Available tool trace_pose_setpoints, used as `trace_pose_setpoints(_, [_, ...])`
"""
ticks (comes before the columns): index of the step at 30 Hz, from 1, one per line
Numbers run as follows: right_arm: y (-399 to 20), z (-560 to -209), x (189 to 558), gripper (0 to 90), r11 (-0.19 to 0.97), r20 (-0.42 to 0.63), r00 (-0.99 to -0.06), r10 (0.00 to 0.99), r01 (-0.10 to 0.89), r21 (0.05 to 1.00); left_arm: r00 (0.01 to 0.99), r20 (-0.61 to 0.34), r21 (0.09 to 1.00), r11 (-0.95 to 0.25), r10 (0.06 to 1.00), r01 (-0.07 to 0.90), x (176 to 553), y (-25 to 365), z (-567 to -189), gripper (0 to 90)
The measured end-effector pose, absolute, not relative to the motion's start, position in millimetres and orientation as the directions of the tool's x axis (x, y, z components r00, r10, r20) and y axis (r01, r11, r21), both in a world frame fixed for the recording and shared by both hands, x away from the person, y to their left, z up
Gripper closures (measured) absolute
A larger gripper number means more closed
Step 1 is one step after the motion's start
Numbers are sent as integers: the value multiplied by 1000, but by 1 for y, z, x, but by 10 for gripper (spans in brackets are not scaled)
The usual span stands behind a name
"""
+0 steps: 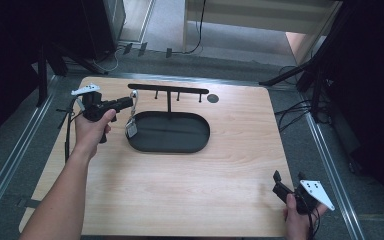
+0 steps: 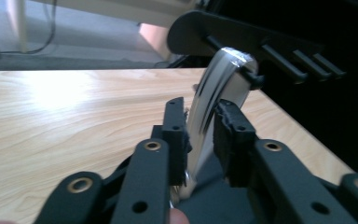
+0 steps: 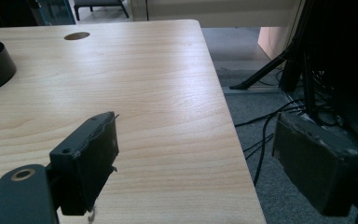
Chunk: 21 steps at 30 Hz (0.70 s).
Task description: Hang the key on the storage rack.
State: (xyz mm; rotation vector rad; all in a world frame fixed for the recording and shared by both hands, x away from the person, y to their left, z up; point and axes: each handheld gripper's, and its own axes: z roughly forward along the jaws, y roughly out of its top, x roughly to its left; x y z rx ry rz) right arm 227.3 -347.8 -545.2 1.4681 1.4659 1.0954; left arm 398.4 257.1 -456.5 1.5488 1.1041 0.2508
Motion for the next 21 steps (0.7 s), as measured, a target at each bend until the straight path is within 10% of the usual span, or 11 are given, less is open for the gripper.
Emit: trace_pose_setpoints(21, [-348,-545,227,144,-36,51,-37,998,328,944,366,-268,860,50,891,508,370,269,-454,100])
